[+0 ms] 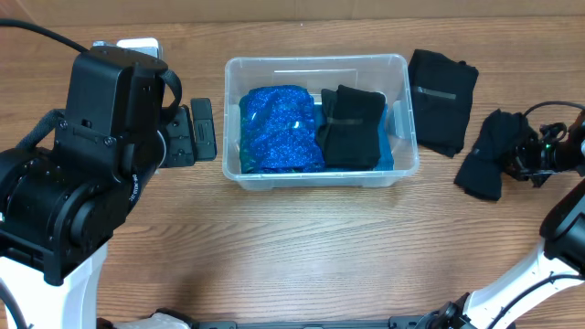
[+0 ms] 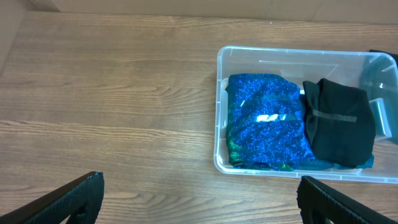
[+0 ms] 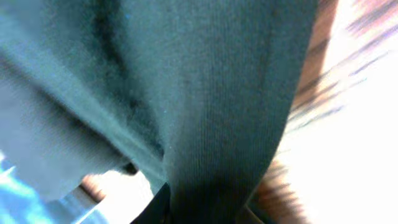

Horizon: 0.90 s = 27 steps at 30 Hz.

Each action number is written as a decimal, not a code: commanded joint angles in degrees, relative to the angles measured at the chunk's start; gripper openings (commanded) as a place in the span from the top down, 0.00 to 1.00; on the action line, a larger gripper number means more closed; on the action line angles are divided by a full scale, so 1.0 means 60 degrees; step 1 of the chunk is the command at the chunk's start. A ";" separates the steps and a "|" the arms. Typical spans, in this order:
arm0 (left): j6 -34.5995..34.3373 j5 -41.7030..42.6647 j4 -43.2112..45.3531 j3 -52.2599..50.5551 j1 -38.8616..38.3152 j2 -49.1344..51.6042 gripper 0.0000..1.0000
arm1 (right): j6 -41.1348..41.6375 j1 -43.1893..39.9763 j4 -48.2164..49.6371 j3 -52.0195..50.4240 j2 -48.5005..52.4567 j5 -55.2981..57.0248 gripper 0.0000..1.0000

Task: Pack container
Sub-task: 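Grasp the smaller black garment on the right with the right gripper, then place the smaller black garment into the bin's right side and release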

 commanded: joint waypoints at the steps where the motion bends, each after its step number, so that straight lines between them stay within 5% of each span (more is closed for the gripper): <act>1: 0.0087 -0.0160 0.0018 0.0004 -0.0011 0.0040 0.00 | -0.0058 0.0131 -0.0306 0.0397 -0.1781 -0.1701 0.86; 8: 0.0087 -0.0160 0.0015 0.0004 -0.0007 0.0040 0.00 | 0.0004 0.0911 -0.0936 0.0397 -0.4900 -0.2255 0.86; 14: 0.0087 -0.0160 0.0015 0.0004 -0.0011 0.0040 0.00 | 0.0004 0.3126 -0.0776 0.0397 -0.6513 -0.2586 0.83; 27: 0.0087 -0.0160 0.0015 0.0004 -0.0011 0.0040 0.00 | 0.0324 0.7883 0.1628 0.0339 -0.4911 -0.1920 0.82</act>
